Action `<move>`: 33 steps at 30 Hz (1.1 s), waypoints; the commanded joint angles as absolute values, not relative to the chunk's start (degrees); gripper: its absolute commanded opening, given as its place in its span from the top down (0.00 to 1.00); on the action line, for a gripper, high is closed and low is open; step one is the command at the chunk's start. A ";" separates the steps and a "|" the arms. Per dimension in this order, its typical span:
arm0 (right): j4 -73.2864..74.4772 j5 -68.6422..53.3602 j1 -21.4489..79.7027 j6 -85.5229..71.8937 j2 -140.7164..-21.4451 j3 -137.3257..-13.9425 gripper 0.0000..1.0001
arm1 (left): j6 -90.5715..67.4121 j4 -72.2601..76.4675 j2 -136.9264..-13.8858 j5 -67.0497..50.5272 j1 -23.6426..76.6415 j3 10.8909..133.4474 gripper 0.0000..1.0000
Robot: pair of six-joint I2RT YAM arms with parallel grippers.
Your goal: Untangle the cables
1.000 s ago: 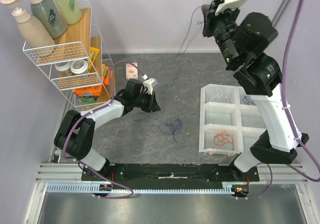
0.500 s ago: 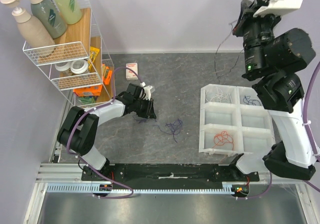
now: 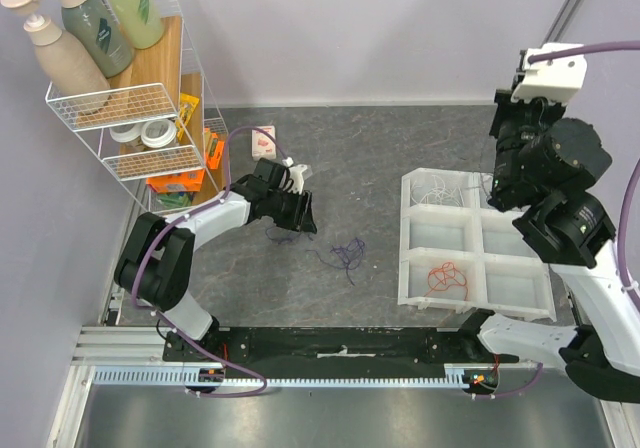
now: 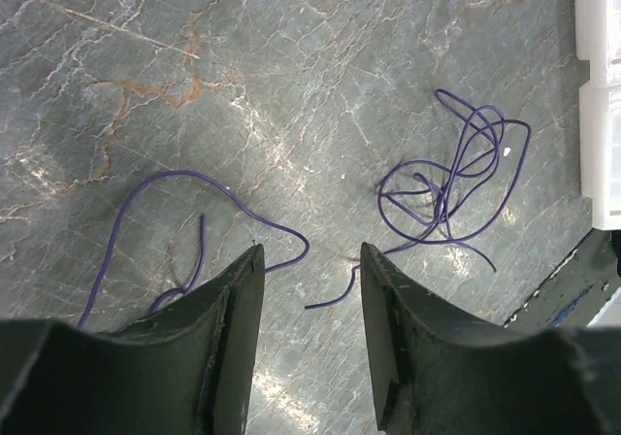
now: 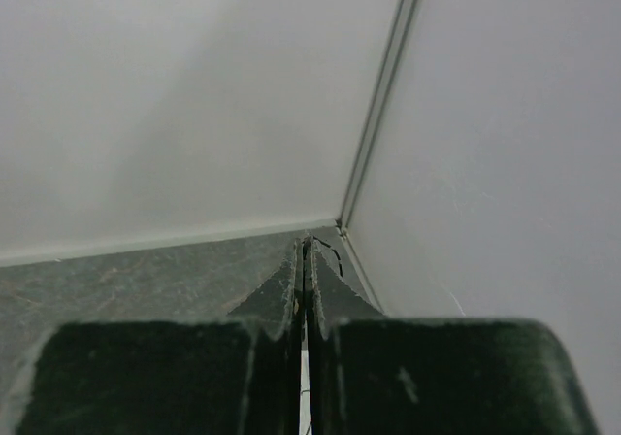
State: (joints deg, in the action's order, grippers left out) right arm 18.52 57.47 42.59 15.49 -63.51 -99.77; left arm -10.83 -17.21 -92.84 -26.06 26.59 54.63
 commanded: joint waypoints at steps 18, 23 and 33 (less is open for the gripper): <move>33.22 57.92 42.36 -6.94 -55.29 -77.27 1.00 | -7.38 -19.42 -91.14 -29.18 26.28 57.30 0.49; 33.40 57.13 40.61 -11.59 -53.09 -70.23 1.00 | -7.38 -19.51 -91.23 -29.27 26.28 57.30 0.48; 35.16 55.73 35.68 -12.04 -51.77 -66.54 1.00 | -6.94 -20.57 -90.88 -28.83 26.28 57.04 0.49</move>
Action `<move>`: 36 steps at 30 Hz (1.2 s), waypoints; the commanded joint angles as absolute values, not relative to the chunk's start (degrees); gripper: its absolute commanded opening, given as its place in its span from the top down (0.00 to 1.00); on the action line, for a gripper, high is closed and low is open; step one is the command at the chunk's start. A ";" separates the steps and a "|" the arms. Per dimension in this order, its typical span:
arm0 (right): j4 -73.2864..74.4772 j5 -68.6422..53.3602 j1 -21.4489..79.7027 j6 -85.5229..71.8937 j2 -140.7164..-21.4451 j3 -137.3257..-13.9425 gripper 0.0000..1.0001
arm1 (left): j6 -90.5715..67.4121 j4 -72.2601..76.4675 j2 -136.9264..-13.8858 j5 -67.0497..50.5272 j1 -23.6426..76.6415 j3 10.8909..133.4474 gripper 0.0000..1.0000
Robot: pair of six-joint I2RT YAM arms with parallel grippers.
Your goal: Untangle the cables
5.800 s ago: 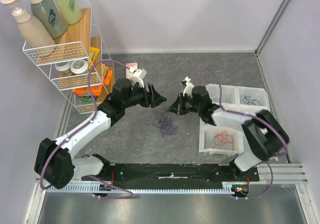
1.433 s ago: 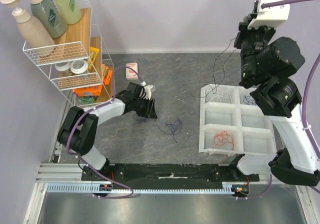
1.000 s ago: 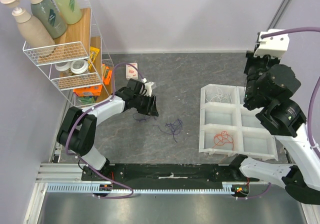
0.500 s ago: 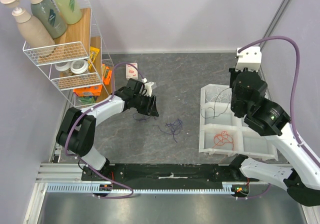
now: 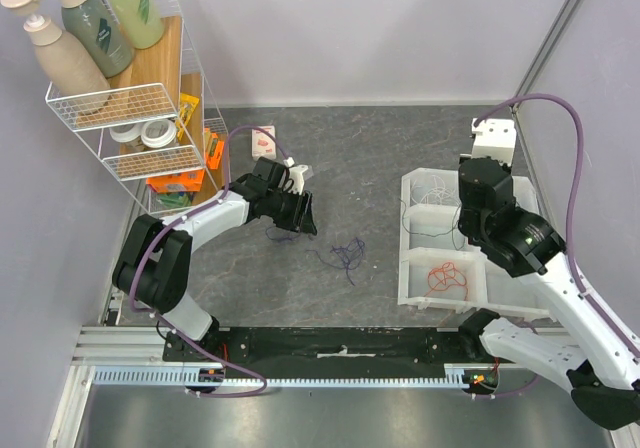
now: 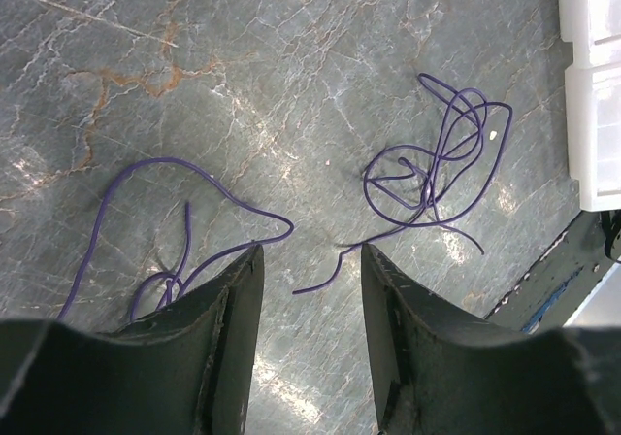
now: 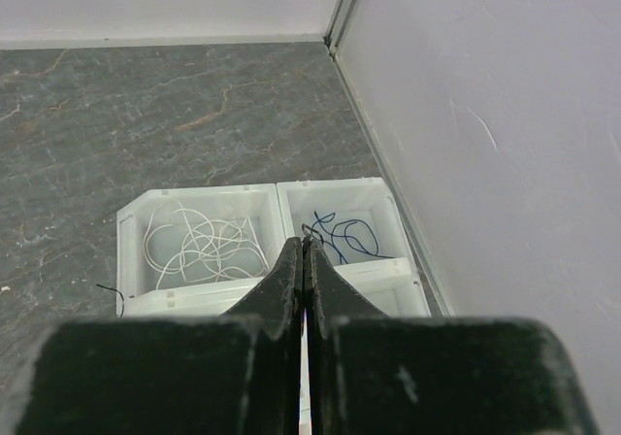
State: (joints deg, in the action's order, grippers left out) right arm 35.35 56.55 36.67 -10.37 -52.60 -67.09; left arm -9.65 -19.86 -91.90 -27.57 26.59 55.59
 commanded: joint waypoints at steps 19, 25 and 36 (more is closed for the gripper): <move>42.80 61.78 35.24 -12.13 -46.32 -66.09 1.00 | -9.84 -18.89 -92.28 -30.68 25.75 59.23 0.49; 42.80 61.26 35.24 -10.81 -46.41 -66.80 1.00 | -10.55 -19.07 -92.99 -31.20 25.66 60.03 0.49; 33.50 48.53 35.25 -13.44 -48.77 -60.56 1.00 | -10.81 -21.62 -90.97 -30.68 25.58 60.03 0.48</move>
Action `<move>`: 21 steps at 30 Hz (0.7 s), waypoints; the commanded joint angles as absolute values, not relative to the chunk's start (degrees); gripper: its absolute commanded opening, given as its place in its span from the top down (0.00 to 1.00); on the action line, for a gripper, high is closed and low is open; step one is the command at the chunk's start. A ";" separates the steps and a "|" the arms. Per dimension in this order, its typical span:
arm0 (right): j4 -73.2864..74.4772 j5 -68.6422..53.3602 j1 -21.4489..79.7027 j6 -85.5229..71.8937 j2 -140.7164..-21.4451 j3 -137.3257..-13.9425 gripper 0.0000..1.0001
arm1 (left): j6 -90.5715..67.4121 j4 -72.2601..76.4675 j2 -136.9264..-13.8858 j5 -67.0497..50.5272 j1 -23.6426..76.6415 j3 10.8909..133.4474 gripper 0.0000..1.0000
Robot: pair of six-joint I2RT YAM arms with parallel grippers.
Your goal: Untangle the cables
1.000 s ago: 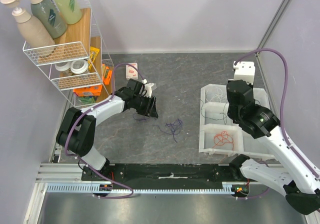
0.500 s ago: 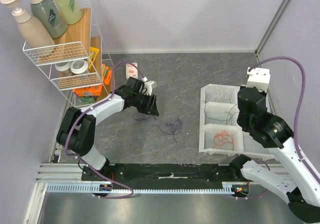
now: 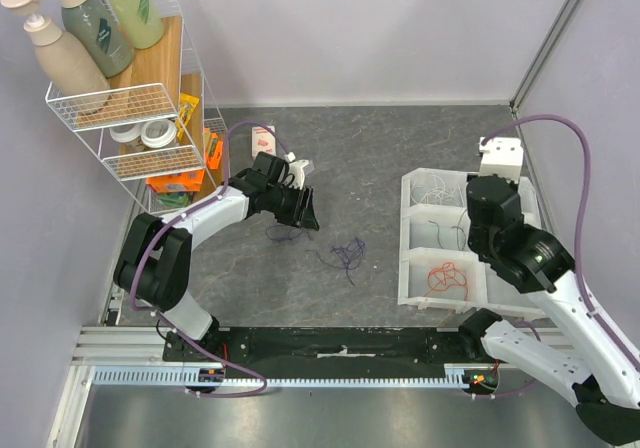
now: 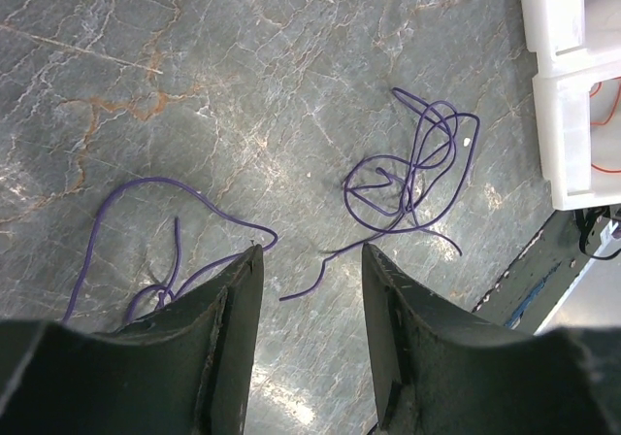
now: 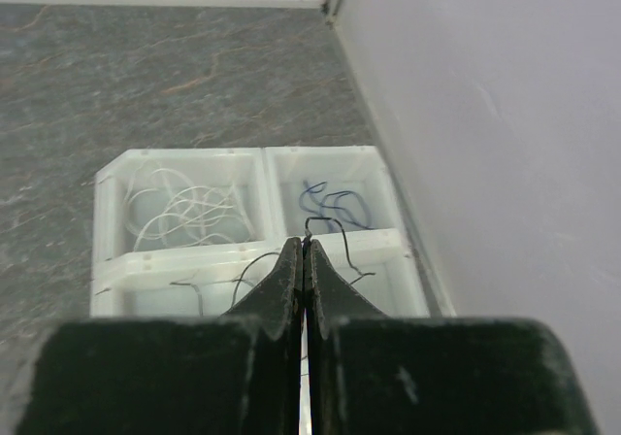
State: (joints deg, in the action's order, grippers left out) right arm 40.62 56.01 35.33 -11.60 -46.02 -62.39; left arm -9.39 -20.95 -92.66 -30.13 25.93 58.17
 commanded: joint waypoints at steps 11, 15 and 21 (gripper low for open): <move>22.24 28.04 35.16 -17.39 -50.02 -54.85 1.00 | -9.41 -24.78 -86.05 -28.65 25.58 57.75 0.48; 23.64 23.22 34.54 -20.12 -44.92 -51.25 1.00 | -9.05 -25.22 -85.34 -28.48 25.58 57.74 0.48; 29.52 24.42 34.45 -26.27 -39.73 -48.61 1.00 | -10.72 -24.96 -84.29 -29.36 25.58 57.66 0.48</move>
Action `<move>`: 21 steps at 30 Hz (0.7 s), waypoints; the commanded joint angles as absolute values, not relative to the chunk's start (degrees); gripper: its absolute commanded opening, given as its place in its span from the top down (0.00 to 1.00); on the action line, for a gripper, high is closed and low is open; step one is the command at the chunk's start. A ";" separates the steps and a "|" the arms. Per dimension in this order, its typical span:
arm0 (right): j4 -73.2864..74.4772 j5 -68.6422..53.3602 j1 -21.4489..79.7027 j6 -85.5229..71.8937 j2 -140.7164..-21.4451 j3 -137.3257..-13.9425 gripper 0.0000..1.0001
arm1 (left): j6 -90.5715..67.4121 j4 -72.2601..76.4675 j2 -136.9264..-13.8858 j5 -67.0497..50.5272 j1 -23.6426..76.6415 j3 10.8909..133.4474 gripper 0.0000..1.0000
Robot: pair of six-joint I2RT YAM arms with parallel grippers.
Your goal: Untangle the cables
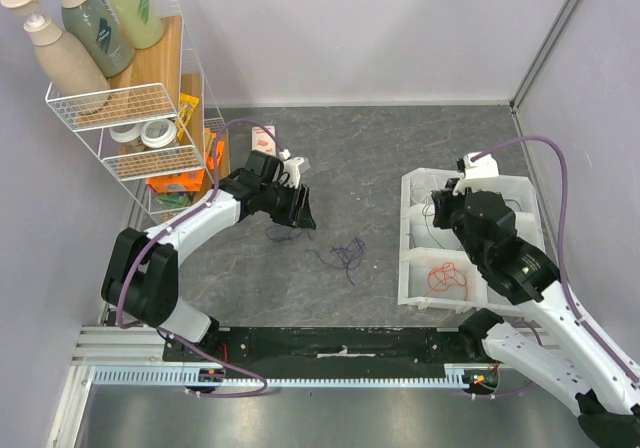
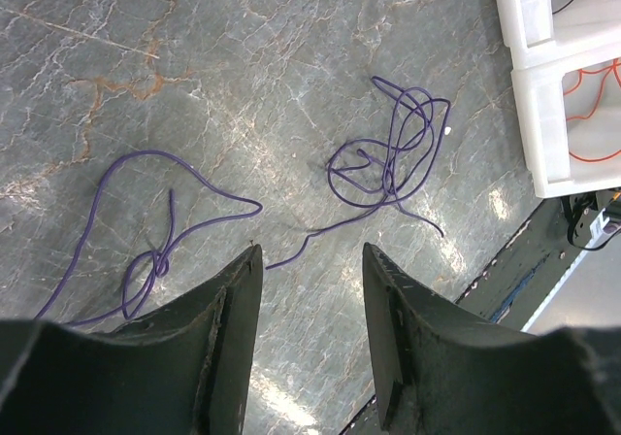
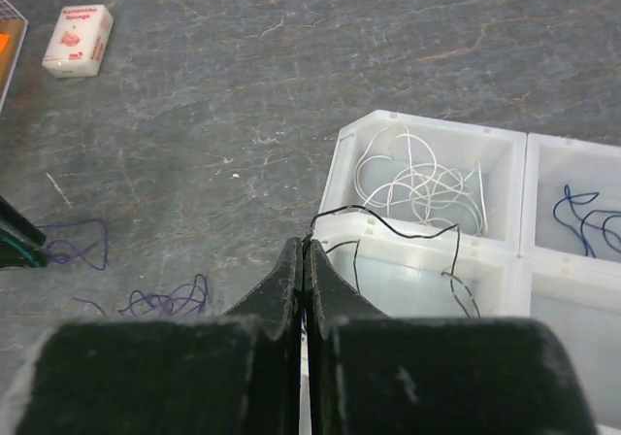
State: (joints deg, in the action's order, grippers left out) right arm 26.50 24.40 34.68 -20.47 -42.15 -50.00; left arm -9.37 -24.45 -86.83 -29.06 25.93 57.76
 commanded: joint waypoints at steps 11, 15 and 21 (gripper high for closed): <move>42.53 42.36 32.09 -32.43 -52.01 -48.95 1.00 | -17.31 -24.70 -75.42 -27.08 25.66 56.51 0.46; 44.04 38.16 29.71 -32.96 -56.68 -51.15 1.00 | -18.02 -26.72 -71.81 -22.16 25.66 56.52 0.45; 38.60 35.60 26.19 -32.26 -65.55 -51.33 1.00 | -15.65 -28.48 -70.49 -20.21 25.66 54.76 0.41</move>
State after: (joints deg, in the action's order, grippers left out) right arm 42.63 36.53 27.73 -31.83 -60.86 -49.04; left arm -15.57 -26.46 -71.33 -22.81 25.93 56.45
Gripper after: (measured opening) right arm 0.007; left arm 0.581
